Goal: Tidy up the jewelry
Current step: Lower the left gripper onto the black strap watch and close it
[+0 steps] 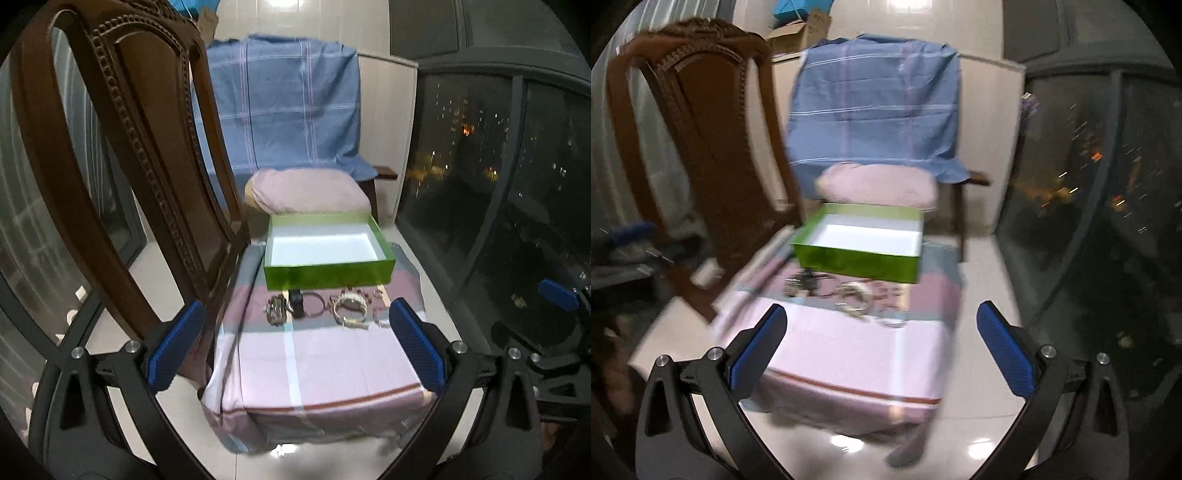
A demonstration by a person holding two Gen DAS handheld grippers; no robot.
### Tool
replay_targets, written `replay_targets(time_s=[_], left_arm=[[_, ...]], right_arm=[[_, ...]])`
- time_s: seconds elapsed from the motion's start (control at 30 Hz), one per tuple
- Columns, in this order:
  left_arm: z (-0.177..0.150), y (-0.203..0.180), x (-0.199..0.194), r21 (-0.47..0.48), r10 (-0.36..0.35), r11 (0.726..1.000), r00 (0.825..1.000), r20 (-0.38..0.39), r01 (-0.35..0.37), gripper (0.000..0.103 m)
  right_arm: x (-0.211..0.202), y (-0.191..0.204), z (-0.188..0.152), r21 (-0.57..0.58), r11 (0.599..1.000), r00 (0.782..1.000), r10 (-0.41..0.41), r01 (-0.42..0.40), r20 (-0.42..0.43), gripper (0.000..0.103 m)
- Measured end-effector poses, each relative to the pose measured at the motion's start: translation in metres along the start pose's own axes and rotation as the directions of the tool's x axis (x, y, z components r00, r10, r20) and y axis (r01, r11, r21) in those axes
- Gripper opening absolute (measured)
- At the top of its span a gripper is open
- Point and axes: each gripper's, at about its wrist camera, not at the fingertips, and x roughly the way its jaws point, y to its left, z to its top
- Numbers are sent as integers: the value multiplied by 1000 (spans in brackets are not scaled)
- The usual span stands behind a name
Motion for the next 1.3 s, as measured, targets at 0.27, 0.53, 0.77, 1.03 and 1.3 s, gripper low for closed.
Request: replay_targets(time_s=[0.27,0.53,0.77,1.03,1.3], left_arm=[[-16,1,80,52,-14,998,988,-153,22,99],[-27,2,203,60,83,996,952,-295,-68,99],[-33,5,269,-5,57,998,939,-340,-63,92],[-47,2,313,-90,-27,996,902,-431,-12,17],[-14,9,227,-59,-54,997,971,-234,42,9]], right_arm=[[51,-32,6,111,993,999,29,-32,32,100],[132,-43,43,138,988,997,73,-69,-26,100],[192,-49,11,161,987,990,34,-11,-135,100],[206,-43,0,128,991,981,51,-27,-186,100],[226,-27,-17,71,996,971,67,-51,-232,100]])
